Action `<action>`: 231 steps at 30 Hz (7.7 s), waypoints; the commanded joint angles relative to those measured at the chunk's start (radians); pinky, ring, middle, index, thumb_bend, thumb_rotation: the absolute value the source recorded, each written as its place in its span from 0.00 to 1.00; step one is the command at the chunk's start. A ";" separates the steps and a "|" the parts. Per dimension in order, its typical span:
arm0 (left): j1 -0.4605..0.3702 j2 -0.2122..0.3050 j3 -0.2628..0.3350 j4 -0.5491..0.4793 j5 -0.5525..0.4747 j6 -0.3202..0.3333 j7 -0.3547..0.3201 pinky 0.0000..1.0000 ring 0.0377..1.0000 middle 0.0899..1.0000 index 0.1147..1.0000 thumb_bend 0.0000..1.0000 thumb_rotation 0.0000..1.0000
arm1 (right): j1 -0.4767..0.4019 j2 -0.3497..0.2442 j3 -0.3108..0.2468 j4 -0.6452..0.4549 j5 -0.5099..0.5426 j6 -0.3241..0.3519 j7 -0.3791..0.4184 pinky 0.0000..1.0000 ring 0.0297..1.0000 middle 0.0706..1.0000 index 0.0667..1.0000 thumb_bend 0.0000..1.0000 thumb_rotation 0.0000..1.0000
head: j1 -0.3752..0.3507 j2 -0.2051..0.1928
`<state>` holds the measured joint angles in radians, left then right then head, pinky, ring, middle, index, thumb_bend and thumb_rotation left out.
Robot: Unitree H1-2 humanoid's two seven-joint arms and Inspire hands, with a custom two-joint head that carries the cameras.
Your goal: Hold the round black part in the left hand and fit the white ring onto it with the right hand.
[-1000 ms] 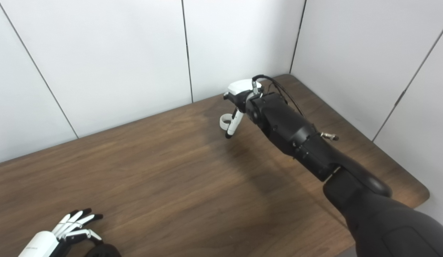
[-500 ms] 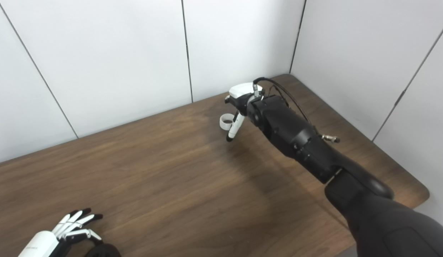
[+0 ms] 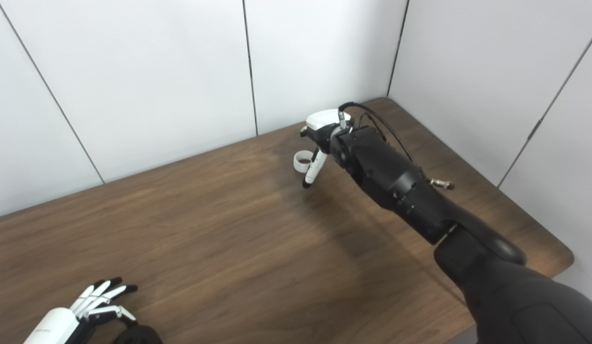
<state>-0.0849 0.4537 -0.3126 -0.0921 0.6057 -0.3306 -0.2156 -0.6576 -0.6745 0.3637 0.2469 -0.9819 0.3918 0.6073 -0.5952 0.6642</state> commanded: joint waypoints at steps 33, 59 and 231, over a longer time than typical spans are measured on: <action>0.031 0.026 0.005 -0.031 0.005 0.010 -0.033 1.00 0.97 0.88 0.41 0.51 0.05 | -0.036 -0.022 -0.011 -0.006 0.012 -0.019 -0.047 0.98 1.00 1.00 0.89 1.00 0.46 | 0.016 0.007; 0.043 0.025 0.009 -0.045 0.004 0.016 -0.036 1.00 0.97 0.88 0.41 0.51 0.05 | -0.034 -0.019 -0.006 0.000 0.024 -0.029 -0.050 0.98 1.00 1.00 0.89 1.00 0.46 | 0.028 0.012; -0.266 -0.255 -0.174 0.155 0.158 0.112 0.039 1.00 0.90 0.84 0.41 0.52 0.05 | 0.112 0.169 -0.012 -0.665 0.284 -0.480 0.195 0.98 1.00 0.95 0.45 0.51 0.13 | 0.520 0.186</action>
<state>-0.3320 0.2031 -0.4965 0.0932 0.7694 -0.2157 -0.1811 -0.5176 -0.5064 0.3652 -0.4052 -0.7103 -0.0735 0.8314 -0.0752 0.8498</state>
